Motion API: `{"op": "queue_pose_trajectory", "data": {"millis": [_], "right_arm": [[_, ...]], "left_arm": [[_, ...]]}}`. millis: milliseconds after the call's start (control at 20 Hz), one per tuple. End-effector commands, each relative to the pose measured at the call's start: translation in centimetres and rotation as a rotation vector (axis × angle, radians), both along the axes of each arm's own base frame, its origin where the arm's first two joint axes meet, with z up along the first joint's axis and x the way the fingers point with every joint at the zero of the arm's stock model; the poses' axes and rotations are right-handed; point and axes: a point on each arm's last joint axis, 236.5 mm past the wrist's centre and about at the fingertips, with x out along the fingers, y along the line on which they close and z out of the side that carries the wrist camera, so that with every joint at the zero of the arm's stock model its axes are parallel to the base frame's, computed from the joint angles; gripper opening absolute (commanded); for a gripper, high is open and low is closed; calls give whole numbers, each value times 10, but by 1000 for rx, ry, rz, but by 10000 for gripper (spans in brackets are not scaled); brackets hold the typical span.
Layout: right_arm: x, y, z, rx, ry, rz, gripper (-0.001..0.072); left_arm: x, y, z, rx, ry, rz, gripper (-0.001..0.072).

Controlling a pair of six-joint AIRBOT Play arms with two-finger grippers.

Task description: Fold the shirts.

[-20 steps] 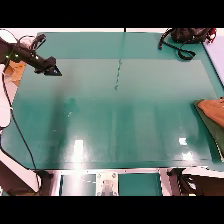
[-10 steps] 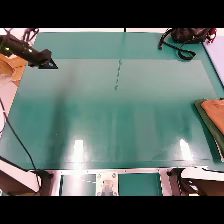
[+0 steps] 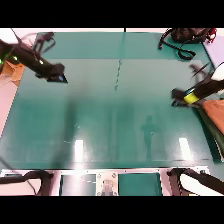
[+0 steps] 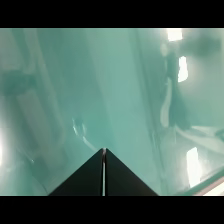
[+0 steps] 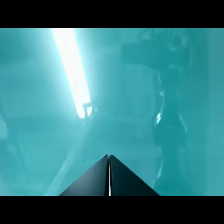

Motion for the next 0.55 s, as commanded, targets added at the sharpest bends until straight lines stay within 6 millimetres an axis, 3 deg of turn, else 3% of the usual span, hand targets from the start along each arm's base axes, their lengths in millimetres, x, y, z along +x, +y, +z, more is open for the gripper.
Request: {"op": "queue_pose_trajectory", "data": {"millis": [0,150,250,500], "right_arm": [[-37,67,-31,70,-39,157,15],[-46,92,-34,77,-44,238,17],[-50,101,-34,77,-43,274,16],[-52,103,-34,78,-43,283,17]], "left_arm": [[-41,-17,-23,3,2,10,19],[-47,-10,-29,32,1,7,20],[-48,-16,-26,5,7,6,19],[-45,-18,-24,-8,-4,13,19]]}}
